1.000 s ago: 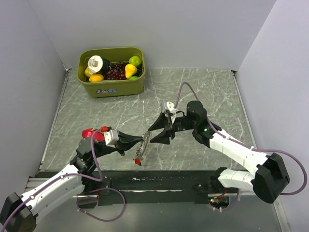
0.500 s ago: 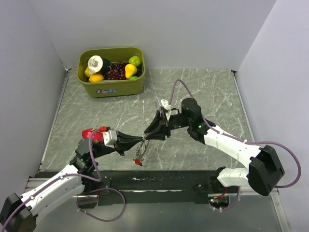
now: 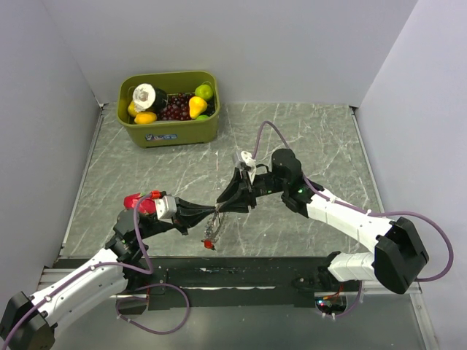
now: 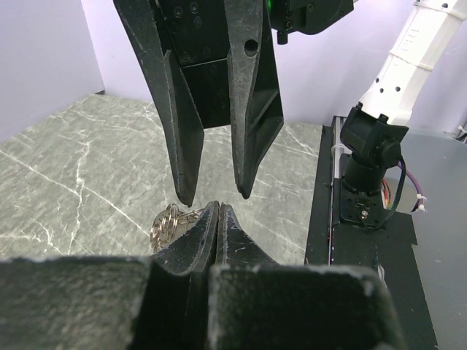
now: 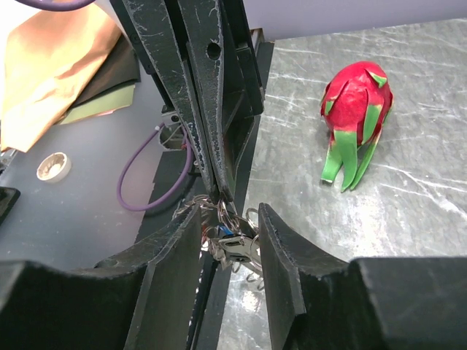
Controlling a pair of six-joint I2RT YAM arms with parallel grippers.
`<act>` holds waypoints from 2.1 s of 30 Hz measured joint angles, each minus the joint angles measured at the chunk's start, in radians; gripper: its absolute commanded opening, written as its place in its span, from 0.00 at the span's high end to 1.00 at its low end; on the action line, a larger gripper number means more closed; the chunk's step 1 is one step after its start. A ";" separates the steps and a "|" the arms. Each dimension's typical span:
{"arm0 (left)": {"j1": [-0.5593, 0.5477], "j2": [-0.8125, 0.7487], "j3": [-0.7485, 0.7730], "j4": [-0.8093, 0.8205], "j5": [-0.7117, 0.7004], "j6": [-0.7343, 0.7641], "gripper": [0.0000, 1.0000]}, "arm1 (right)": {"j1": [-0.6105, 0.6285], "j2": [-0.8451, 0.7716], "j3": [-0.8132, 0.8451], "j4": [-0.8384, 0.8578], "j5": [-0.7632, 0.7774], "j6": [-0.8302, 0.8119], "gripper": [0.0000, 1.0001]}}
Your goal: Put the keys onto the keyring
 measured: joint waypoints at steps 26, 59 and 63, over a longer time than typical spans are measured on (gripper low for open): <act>0.002 -0.010 0.000 -0.011 -0.009 -0.004 0.99 | 0.008 0.020 0.000 -0.034 0.021 0.004 1.00; 0.000 -0.122 0.150 -0.262 -0.272 -0.003 0.16 | 0.015 0.042 0.027 -0.188 0.205 -0.078 0.91; 0.000 -0.114 0.151 -0.320 -0.460 -0.068 0.00 | 0.037 0.140 0.040 -0.223 0.301 -0.066 0.89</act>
